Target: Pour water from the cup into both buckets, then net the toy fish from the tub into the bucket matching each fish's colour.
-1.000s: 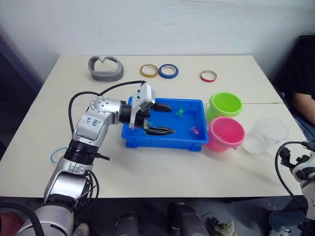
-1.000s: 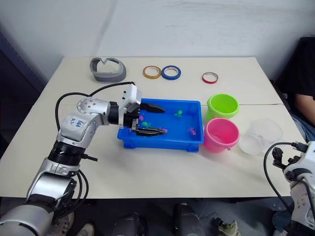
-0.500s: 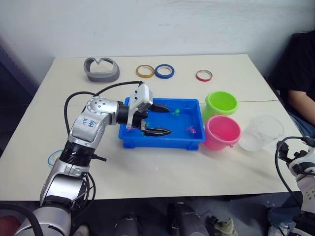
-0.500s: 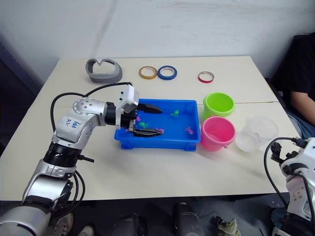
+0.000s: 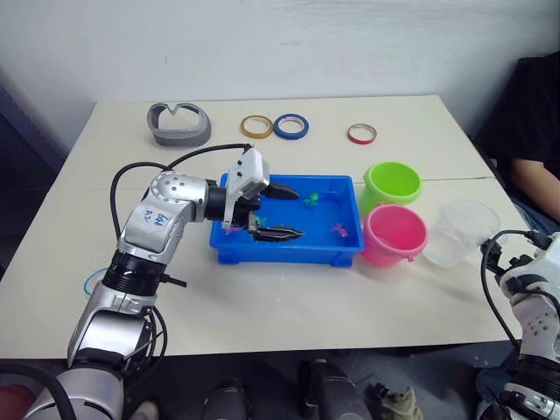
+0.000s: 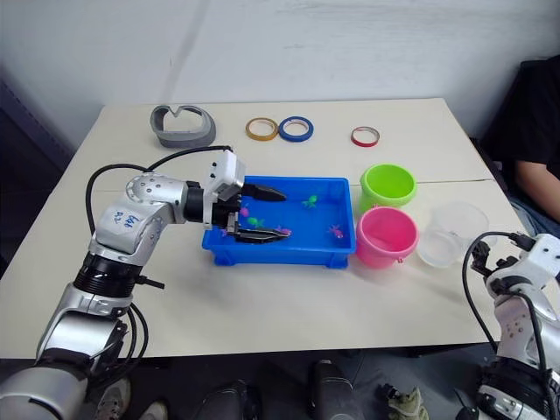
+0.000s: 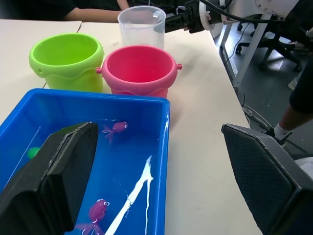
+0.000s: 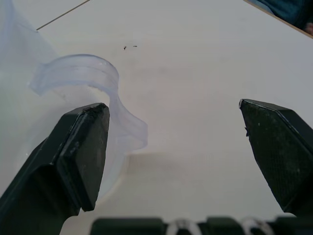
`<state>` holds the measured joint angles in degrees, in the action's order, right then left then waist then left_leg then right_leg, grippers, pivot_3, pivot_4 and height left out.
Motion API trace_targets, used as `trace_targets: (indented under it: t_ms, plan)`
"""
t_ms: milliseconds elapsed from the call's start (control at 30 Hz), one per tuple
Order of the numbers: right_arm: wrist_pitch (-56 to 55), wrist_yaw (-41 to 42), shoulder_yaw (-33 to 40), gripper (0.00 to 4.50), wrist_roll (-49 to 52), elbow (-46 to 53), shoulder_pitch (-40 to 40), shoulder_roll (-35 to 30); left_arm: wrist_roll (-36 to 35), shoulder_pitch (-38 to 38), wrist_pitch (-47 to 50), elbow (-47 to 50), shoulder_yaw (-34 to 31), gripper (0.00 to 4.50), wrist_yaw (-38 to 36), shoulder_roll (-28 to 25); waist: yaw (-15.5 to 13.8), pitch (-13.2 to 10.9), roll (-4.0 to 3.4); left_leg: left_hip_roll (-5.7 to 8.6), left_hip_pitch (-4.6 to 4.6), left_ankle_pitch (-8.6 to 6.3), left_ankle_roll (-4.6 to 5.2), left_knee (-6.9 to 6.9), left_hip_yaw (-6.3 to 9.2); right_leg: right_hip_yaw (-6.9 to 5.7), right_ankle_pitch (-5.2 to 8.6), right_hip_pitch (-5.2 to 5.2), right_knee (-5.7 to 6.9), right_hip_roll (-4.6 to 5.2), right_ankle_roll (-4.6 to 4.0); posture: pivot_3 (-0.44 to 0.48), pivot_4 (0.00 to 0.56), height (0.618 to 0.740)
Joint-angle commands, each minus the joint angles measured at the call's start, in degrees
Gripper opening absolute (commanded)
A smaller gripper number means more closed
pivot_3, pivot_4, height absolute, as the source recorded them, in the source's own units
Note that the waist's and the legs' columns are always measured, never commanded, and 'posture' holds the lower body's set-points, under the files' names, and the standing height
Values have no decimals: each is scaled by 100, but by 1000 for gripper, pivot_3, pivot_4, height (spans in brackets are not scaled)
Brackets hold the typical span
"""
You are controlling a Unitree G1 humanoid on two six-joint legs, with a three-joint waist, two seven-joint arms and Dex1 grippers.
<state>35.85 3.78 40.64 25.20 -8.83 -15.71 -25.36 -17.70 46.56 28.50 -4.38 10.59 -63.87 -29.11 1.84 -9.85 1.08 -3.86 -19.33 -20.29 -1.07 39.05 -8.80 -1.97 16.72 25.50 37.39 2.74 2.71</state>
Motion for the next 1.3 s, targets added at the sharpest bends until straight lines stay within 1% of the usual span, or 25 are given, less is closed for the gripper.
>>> trace_targets:
  t_ms: [33,233,433,467,500,533,600,633,667,700,733,767,1100,1300]
  plan:
    - [-396,-98,-34,4500,-66,-172,-163,-35,-92,-17,22,281,-149,4418,42,-62,1,-7,-11,0,0,0,0,0,0,0,0,0,0,0,0,0,150,727]
    - [-854,-178,-53,4500,-123,-495,-280,-89,-77,-48,60,348,-195,4418,63,-107,-1,-21,-31,0,1,0,-1,-1,-3,3,0,0,-1,0,0,0,150,727]
    - [-1071,-157,-117,4500,-80,-481,-242,-98,-87,-44,60,358,-202,4418,86,-115,0,-23,-34,-1,2,0,-2,-1,-5,5,0,1,-1,-1,1,0,150,727]
    - [-1093,-159,-128,3986,-80,-451,-227,-92,-89,-45,59,358,-203,4500,86,-115,0,-23,-34,-2,2,0,-2,-1,-6,6,0,1,-1,-1,1,0,150,727]
    - [-1111,-160,-138,3739,-76,-421,-212,-85,-90,-46,56,356,-205,4500,84,-117,0,-23,-34,-3,2,0,-2,-1,-7,7,0,1,-1,-1,1,0,150,727]
    - [-1118,-160,-145,3269,-67,-397,-200,-80,-91,-46,55,354,-206,4500,83,-118,-1,-23,-34,-3,2,0,-2,-1,-7,7,0,1,-1,-1,1,0,150,727]
    - [-1129,-144,-161,2111,-39,-351,-179,-67,-91,-43,51,348,-209,4500,83,-118,-2,-23,-34,-5,3,0,-2,-2,-7,7,0,1,-1,-1,1,0,150,727]
    - [-1132,-137,-168,1765,-30,-333,-170,-63,-92,-39,52,345,-209,4500,86,-114,-3,-23,-34,-4,3,0,-2,-2,-7,7,0,1,-1,-1,1,0,150,727]
    - [-1130,-133,-174,1144,-22,-310,-162,-59,-92,-33,53,341,-210,4500,88,-110,-3,-23,-34,-5,2,0,-2,-2,-7,7,0,1,-1,-1,1,0,150,727]
    - [-1122,-117,-182,760,-16,-280,-147,-60,-93,-28,50,336,-209,4500,86,-106,-3,-23,-35,-5,2,0,-3,-2,-7,7,0,1,-1,-1,1,0,150,727]
    - [-1115,-106,-186,249,-13,-261,-137,-61,-94,-25,48,332,-208,4500,85,-104,-3,-23,-35,-6,2,0,-3,-2,-7,7,0,1,-1,-1,1,0,150,727]
    - [-1105,-99,-186,67,-1,-234,-119,-64,-96,-23,47,328,-207,4500,81,-103,-3,-23,-35,-5,3,0,-3,-2,-7,7,0,1,-1,-1,2,0,150,727]
    - [-1029,-109,-175,67,75,-20,3,-70,-98,-40,30,302,-201,4500,76,-83,-3,-24,-34,-7,4,-1,-3,-3,-8,9,0,1,-2,-2,2,0,150,727]
    - [-402,-39,-105,67,316,911,159,-399,-112,2,-12,122,-270,4500,85,-69,-6,-27,-39,-8,3,-1,-4,-6,-8,11,0,2,-4,0,2,0,150,727]
